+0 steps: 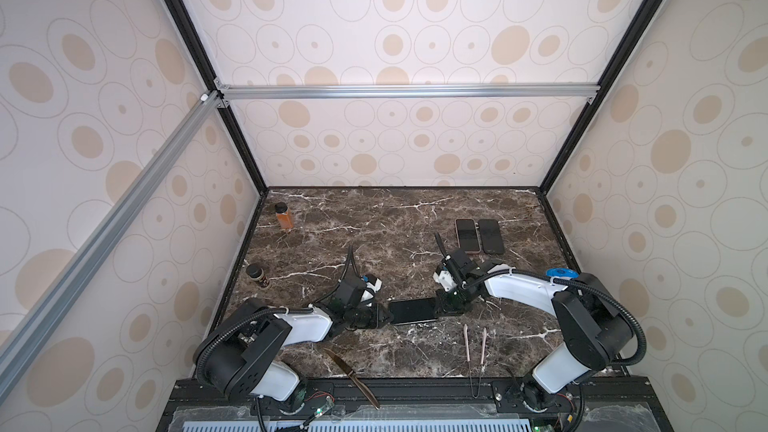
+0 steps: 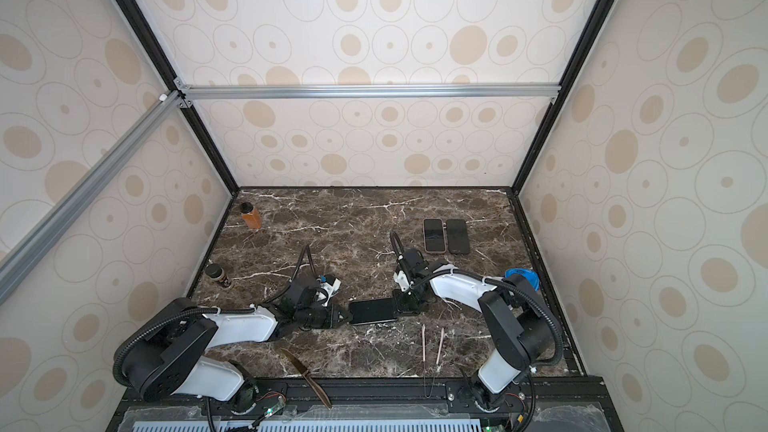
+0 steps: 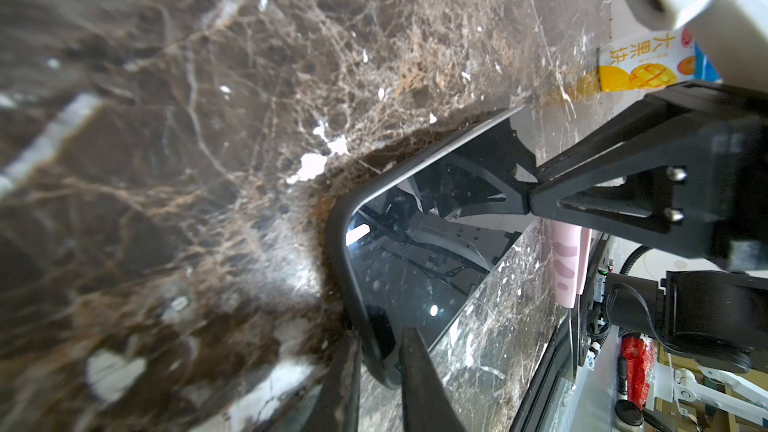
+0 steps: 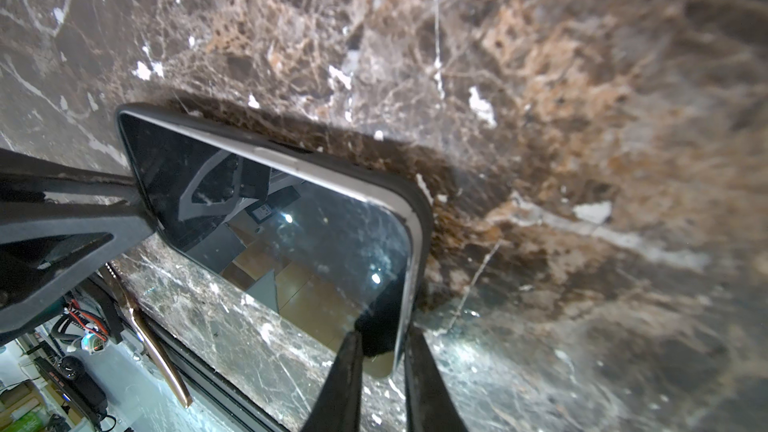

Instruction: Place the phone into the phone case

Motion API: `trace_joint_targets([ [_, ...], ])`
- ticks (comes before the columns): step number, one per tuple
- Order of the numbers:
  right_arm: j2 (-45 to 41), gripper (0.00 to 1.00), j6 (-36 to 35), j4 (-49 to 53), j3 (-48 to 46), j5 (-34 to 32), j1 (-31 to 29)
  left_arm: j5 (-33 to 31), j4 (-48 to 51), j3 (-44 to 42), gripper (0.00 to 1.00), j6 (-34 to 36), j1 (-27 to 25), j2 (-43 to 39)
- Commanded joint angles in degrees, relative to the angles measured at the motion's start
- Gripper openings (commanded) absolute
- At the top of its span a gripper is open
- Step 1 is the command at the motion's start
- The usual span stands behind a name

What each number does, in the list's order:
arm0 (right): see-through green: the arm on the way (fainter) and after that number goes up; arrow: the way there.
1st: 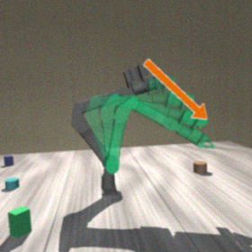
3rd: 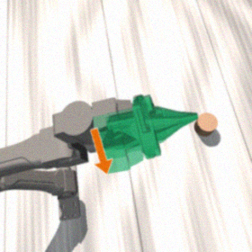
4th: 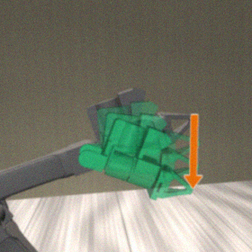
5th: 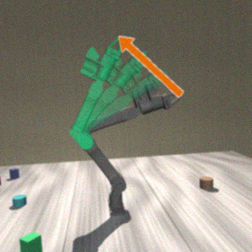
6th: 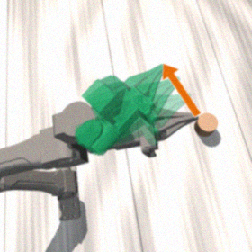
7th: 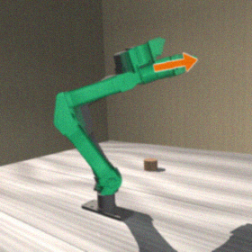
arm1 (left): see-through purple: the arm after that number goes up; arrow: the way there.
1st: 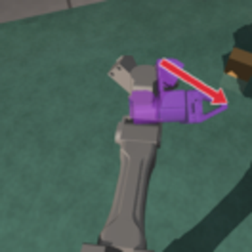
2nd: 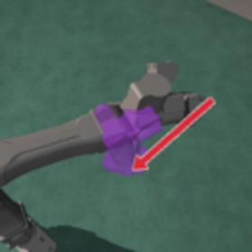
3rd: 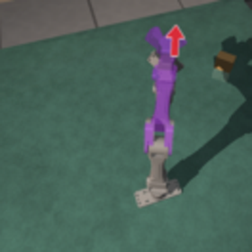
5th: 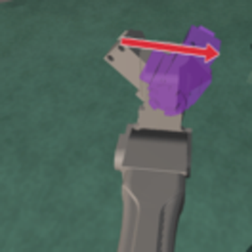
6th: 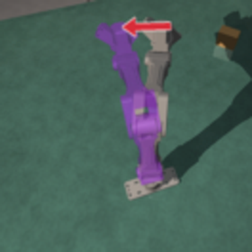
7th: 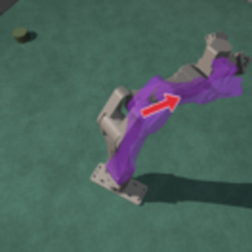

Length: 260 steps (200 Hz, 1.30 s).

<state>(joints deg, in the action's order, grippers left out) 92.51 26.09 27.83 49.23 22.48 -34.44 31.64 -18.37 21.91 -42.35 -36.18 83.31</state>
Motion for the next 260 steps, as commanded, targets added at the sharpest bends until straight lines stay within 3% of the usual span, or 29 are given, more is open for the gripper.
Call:
trace_joint_targets([
  [1, 2.2, 0.19, -0.1, -1.3, -1.2, 2.7, -2.1, -2.4, 5.7, 1.8, 0.19, 3.1, -0.7, 1.6],
  [46, 0.9, 0.2, -1.3, 2.8, 0.2, -1.1, -2.3, -3.0, 7.9, 2.5, 0.19, 4.5, -0.7, 2.2],
  [203, -2.9, 0.18, -1.3, 7.0, -0.1, -2.9, -2.3, -3.2, 7.4, 1.5, 0.19, 4.9, -0.7, 2.8],
  [260, -4.9, 0.24, -0.3, 7.4, -0.4, -4.9, -2.2, -3.3, 8.2, 1.2, 0.21, 5.0, -0.7, 1.8],
])
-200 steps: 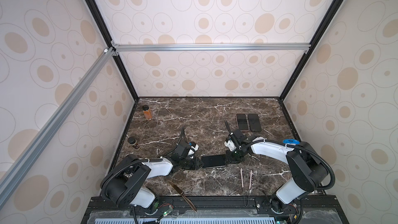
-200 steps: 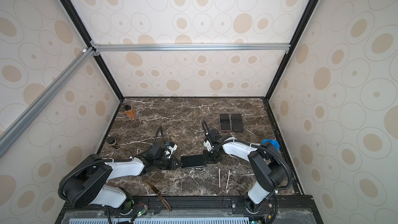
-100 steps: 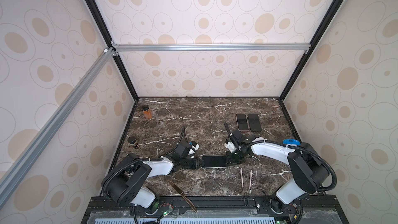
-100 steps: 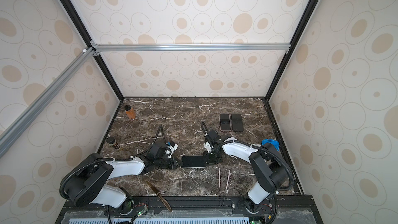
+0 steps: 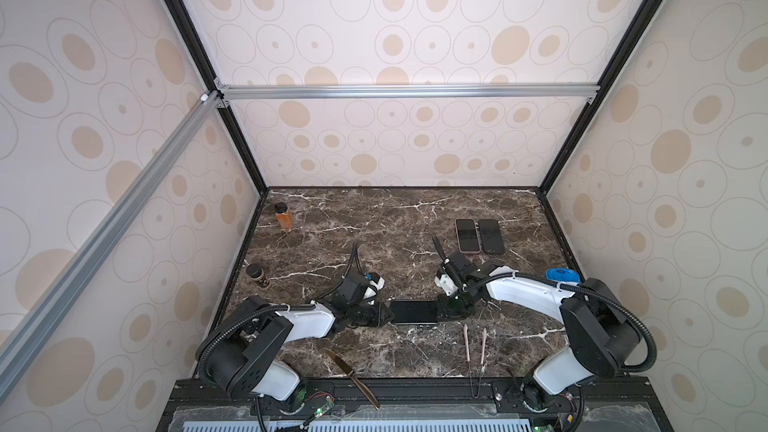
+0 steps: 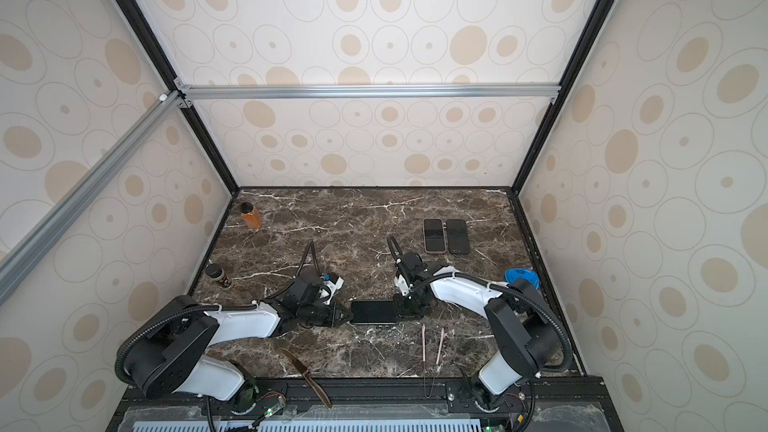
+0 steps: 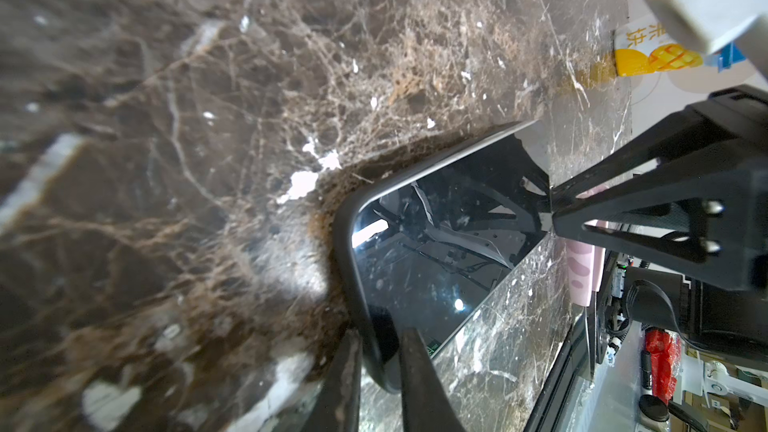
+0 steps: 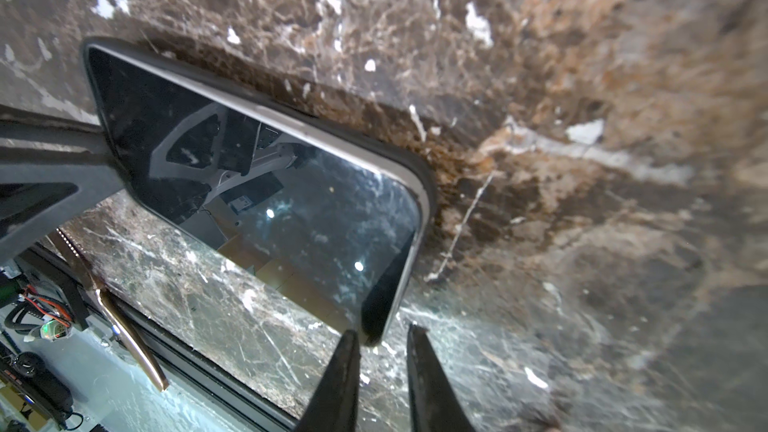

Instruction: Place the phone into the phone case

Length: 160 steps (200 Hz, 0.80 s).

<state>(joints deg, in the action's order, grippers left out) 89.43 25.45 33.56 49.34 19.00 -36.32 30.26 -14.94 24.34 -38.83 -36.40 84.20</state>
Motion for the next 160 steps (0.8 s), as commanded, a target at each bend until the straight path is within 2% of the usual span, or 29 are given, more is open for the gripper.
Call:
trace_joint_targets([
  [1, -1.9, 0.24, 0.3, 1.6, -0.5, -1.4, -0.4, -1.9, 4.7, -1.2, 0.21, 1.6, -0.5, 0.9],
  [69, -0.7, 0.2, 0.7, -0.3, -1.7, -0.2, -0.4, -3.0, 9.0, -0.3, 0.36, 2.1, -0.4, -1.3],
  [160, 0.1, 0.18, 1.2, -2.8, -3.0, 0.5, -0.4, -1.2, 9.1, 0.4, 0.29, 2.9, -0.5, -0.8],
])
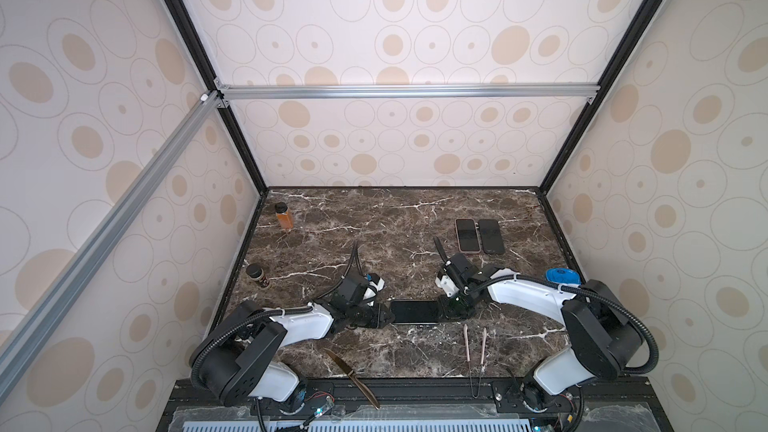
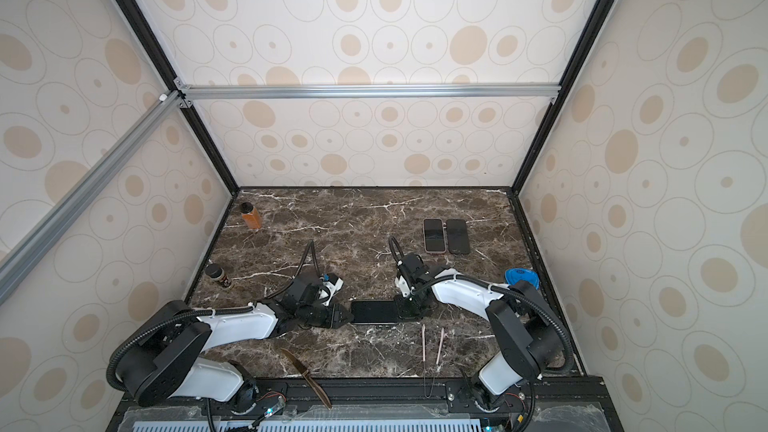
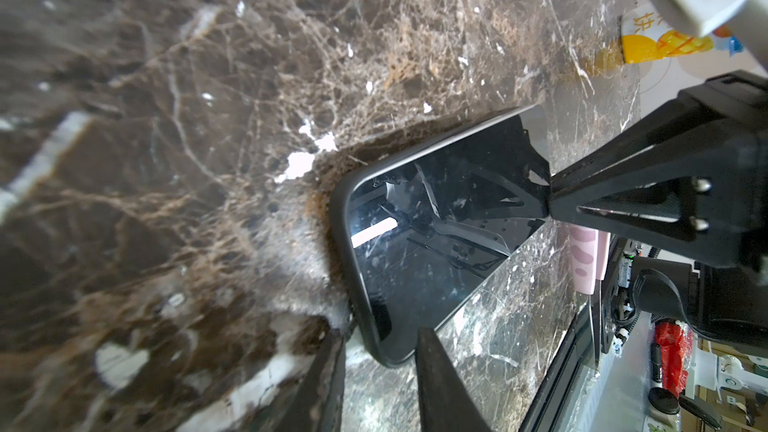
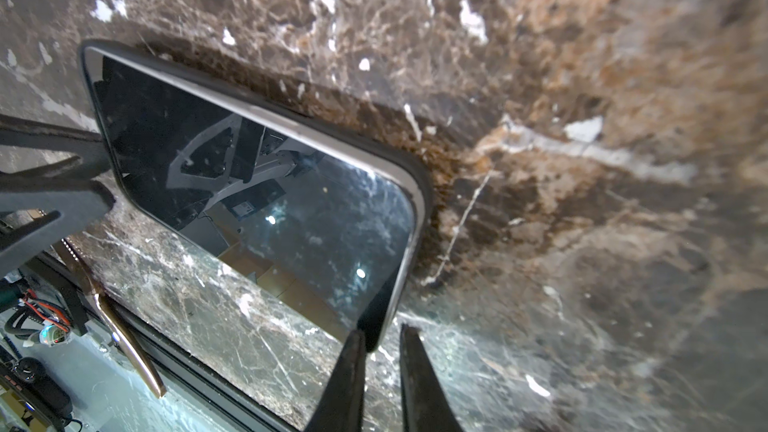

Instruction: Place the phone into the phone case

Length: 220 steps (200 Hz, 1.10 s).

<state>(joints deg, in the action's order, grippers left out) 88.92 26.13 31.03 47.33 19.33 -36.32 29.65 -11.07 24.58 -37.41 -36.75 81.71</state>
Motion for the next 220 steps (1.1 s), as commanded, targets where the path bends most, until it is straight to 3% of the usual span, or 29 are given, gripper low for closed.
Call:
trace_joint_targets([
  [1, 0.6, 0.18, 0.5, -0.3, -1.0, 0.2, -0.4, -0.5, 5.1, 0.2, 0.29, 1.5, -0.1, 1.8],
  [220, 9.6, 0.12, 2.2, -6.9, -2.1, 2.5, -2.2, 2.8, -0.7, 0.3, 0.22, -0.5, -0.6, 7.5],
])
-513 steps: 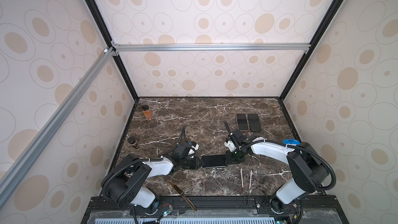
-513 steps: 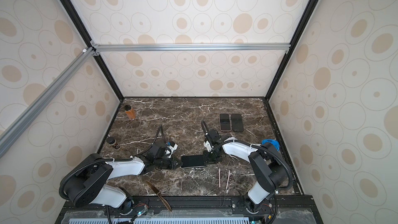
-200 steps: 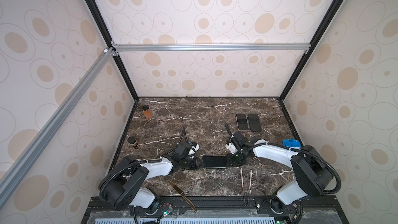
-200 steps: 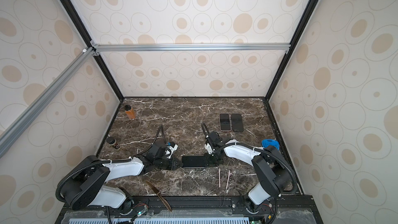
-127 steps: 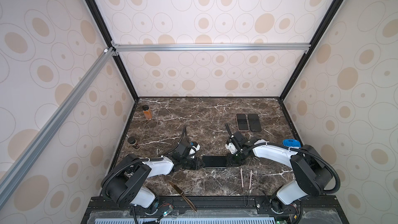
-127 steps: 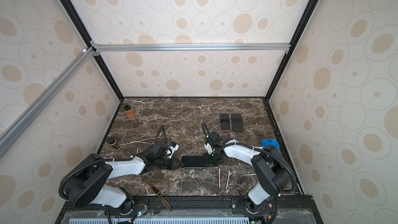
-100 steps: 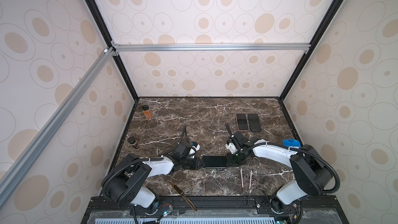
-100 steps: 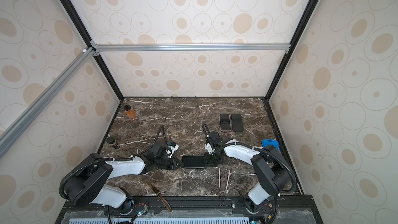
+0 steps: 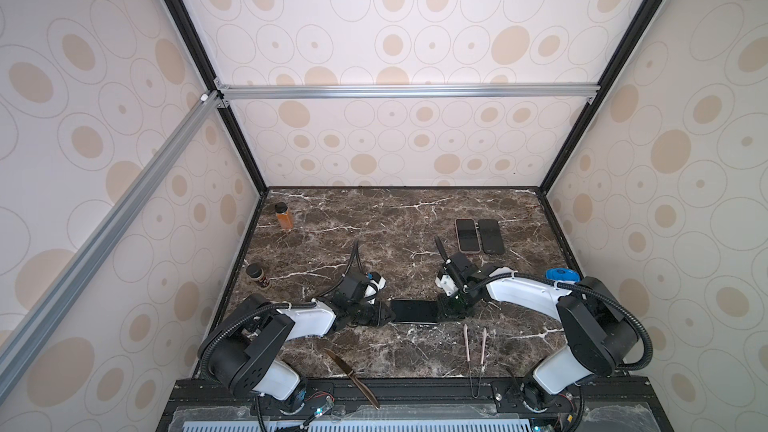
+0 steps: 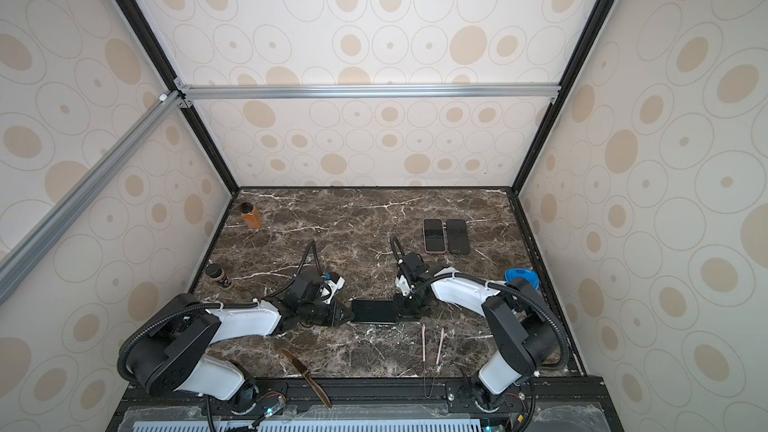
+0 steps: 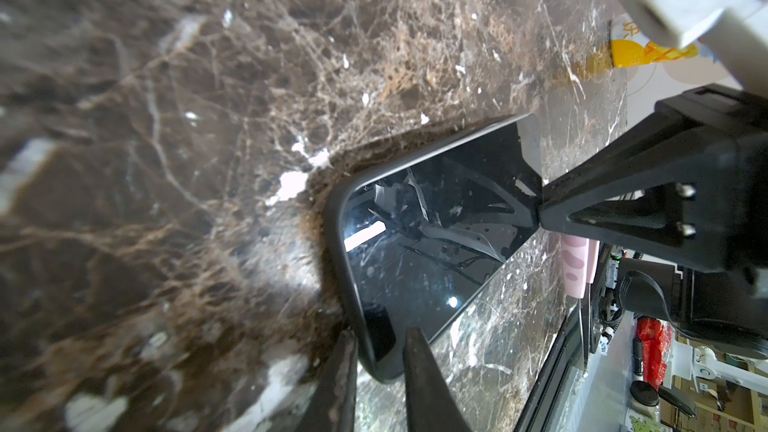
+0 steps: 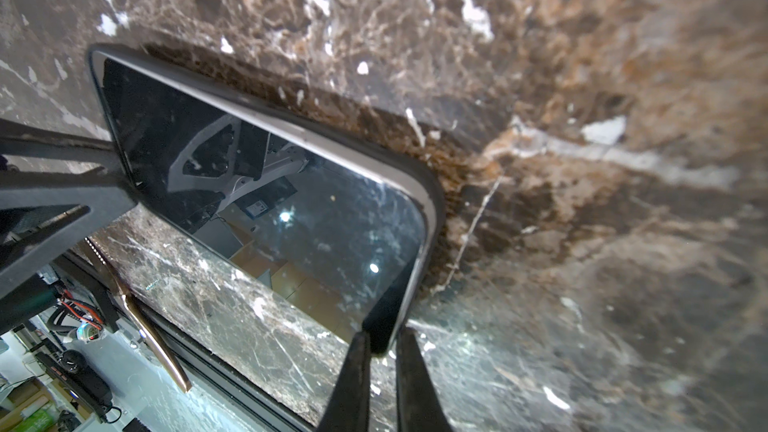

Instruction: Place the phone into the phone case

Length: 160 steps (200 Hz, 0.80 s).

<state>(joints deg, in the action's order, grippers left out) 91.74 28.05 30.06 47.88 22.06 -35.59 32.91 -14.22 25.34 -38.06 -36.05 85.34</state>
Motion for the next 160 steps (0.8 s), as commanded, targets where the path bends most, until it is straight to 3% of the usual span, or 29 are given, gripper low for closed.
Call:
trace_joint_targets([
  [1, 6.8, 0.12, 0.3, -6.0, -2.6, -0.2, -2.9, -0.5, 2.5, -0.5, 0.22, 0.2, -1.4, 3.9],
  [160, 10.1, 0.11, 0.9, -7.4, -1.9, -2.2, -4.0, -0.2, 1.6, -0.6, 0.21, -0.1, -1.7, 5.1],
])
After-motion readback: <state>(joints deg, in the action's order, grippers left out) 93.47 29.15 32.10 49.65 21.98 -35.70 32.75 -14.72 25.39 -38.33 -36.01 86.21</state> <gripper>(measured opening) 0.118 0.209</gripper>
